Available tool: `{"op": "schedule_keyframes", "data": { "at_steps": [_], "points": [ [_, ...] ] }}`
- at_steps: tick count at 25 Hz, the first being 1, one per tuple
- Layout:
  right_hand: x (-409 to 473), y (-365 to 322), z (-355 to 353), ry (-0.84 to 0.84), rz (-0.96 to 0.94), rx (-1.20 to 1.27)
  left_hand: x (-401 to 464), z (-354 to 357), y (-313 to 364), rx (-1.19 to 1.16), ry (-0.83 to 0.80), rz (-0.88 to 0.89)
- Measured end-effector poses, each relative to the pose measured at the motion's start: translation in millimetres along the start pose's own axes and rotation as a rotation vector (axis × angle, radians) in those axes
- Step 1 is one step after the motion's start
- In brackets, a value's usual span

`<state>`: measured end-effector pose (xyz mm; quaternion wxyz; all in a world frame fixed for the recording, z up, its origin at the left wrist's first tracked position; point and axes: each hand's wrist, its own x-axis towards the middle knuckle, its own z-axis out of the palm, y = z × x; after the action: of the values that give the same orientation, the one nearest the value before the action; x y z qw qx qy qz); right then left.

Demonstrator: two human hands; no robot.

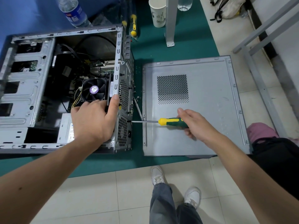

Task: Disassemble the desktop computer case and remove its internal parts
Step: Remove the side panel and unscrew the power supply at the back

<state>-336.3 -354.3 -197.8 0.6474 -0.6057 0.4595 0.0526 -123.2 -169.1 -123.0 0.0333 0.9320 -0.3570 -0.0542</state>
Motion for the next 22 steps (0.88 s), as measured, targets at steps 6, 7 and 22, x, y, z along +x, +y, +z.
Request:
{"op": "schedule_keyframes", "data": {
  "at_steps": [6, 7, 22],
  "points": [
    [0.3, 5.0, 0.6, 0.011, -0.156, 0.186, -0.5, -0.7, -0.1, -0.006, 0.001, -0.001],
    [-1.0, 5.4, 1.4, 0.023, -0.182, 0.135, -0.2, -0.5, 0.1, -0.006, -0.001, -0.001],
    [-14.2, -0.8, 2.2, 0.002, -0.588, -0.623, 0.3, -0.3, -0.4, -0.003, -0.009, -0.012]
  ]
}}
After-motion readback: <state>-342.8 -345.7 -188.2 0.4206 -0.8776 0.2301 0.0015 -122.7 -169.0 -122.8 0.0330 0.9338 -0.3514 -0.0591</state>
